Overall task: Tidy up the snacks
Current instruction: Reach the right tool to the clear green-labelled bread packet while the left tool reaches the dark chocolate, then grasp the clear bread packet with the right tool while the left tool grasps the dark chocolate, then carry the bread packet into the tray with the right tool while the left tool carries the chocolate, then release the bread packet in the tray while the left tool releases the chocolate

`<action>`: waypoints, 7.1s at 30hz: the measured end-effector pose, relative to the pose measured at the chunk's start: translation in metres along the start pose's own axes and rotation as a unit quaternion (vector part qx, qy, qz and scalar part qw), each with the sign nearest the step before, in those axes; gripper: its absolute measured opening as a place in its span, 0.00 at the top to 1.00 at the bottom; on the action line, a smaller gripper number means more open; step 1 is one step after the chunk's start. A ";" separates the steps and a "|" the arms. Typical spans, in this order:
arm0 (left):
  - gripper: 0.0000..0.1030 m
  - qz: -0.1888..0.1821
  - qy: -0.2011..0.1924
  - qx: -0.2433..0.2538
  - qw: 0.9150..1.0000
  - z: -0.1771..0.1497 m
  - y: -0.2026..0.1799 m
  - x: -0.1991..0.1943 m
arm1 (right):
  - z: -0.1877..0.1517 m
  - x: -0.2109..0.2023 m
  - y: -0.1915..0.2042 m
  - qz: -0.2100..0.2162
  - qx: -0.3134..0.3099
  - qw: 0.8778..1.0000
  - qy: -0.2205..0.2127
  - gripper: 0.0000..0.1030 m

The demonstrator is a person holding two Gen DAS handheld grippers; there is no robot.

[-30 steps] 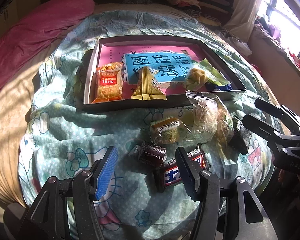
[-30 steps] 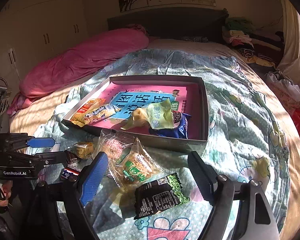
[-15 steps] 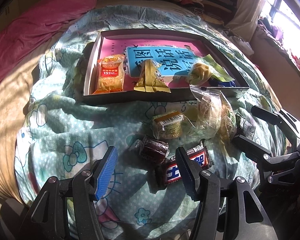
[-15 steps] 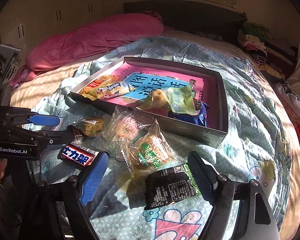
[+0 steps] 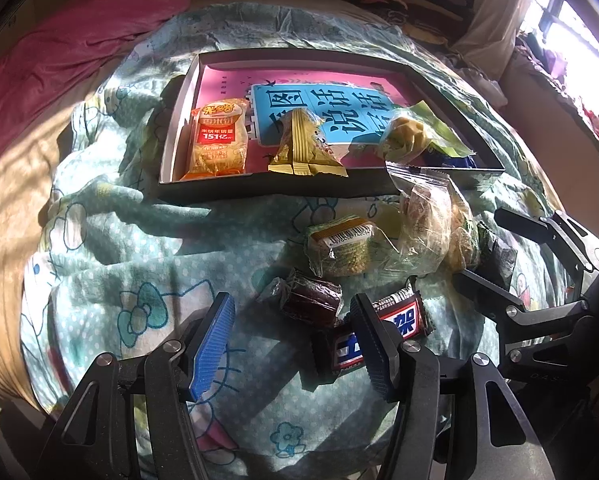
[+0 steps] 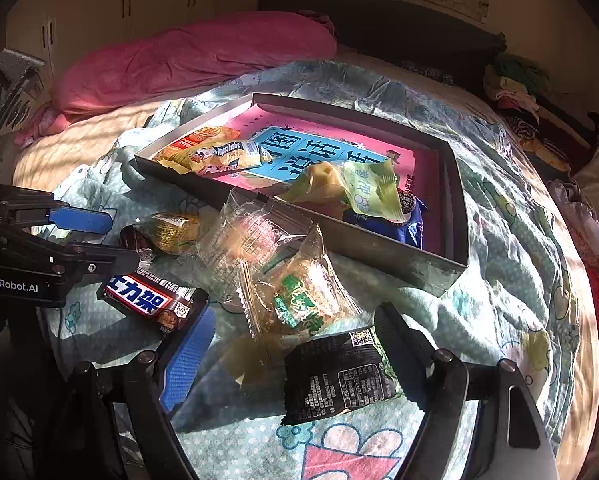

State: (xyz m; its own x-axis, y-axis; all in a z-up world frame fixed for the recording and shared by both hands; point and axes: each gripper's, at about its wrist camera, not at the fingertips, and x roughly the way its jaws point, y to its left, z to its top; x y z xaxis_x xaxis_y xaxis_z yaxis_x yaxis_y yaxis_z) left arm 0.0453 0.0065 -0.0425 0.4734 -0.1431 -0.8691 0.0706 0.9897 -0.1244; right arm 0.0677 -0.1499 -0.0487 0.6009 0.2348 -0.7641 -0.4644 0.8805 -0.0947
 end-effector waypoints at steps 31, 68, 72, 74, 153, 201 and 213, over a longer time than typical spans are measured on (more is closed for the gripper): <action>0.59 -0.042 -0.009 0.010 0.999 0.004 0.001 0.017 | 0.013 0.031 -0.018 0.059 0.036 0.998 0.000 0.46; 0.63 -0.042 -0.074 -0.018 0.996 0.024 0.018 -0.030 | 0.017 -0.017 -0.066 0.101 0.162 0.977 -0.097 0.47; 0.63 -0.041 -0.078 -0.022 0.996 0.027 0.018 -0.033 | 0.018 -0.019 -0.065 0.096 0.157 0.978 -0.101 0.47; 0.63 -0.040 -0.080 -0.022 0.996 0.028 0.018 -0.034 | 0.019 -0.020 -0.065 0.093 0.156 0.978 -0.104 0.47; 0.63 0.005 -0.077 -0.028 0.997 0.081 0.007 0.029 | 0.046 0.019 -0.105 0.039 0.175 0.978 -0.104 0.46; 0.61 -0.001 -0.071 -0.038 0.997 0.084 0.004 0.018 | 0.048 0.012 -0.112 0.037 0.189 0.975 -0.114 0.36; 0.54 0.007 -0.085 -0.037 0.996 0.085 0.005 0.006 | 0.048 0.002 -0.109 0.033 0.180 0.974 -0.132 0.31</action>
State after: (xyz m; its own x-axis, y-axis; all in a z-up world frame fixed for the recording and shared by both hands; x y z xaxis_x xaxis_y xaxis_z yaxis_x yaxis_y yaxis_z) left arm 0.1230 0.0106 -0.0074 0.6161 -0.1211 -0.7783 0.0015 0.9883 -0.1527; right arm 0.1506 -0.2257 -0.0091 0.7464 0.3516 -0.5650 -0.2776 0.9361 0.2158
